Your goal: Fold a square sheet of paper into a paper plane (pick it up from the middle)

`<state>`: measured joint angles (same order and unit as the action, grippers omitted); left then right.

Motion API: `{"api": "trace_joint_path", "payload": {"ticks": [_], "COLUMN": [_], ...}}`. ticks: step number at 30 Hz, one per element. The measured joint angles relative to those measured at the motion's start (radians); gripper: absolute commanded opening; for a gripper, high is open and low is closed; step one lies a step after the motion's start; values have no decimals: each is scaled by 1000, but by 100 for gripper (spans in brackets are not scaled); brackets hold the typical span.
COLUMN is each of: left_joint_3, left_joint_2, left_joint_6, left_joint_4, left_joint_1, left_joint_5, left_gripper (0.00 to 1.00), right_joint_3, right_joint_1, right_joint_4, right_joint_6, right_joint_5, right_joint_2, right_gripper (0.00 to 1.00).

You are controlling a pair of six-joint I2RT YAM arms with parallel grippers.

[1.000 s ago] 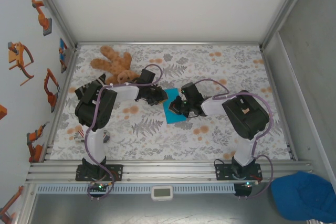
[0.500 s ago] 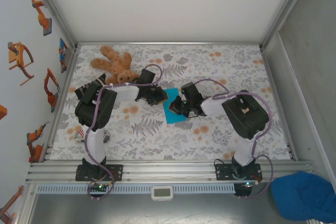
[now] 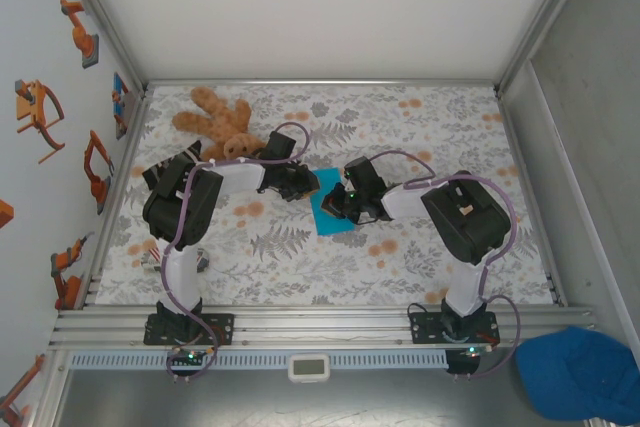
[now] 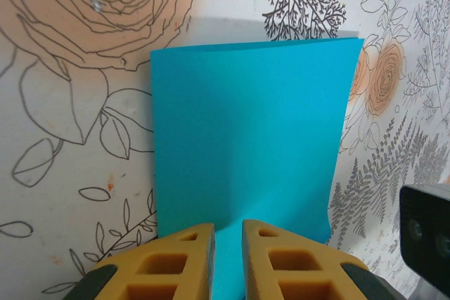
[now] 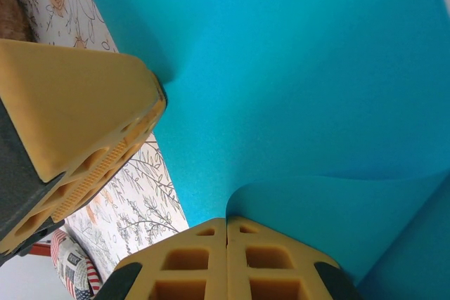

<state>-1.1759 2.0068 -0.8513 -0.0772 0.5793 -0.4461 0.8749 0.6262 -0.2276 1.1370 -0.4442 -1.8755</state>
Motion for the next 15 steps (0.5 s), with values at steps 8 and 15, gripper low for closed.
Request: {"api": "trace_joint_path", "payload": {"ticks": [8,15], "left_joint_3": [-27,-25], "left_joint_2": [-18,-150], "left_joint_6": [21,26], "left_joint_4": [-69,-115], "left_joint_1": [-25,-110], "left_joint_5": [16,75], "left_gripper": [27,31], "right_joint_3": [7,25], "right_joint_1": [0,1], "right_joint_4": [16,19], "right_joint_6": [-4,-7], "right_joint_5": [0,-8], "right_joint_2": [0,0], "right_gripper": [11,32]}}
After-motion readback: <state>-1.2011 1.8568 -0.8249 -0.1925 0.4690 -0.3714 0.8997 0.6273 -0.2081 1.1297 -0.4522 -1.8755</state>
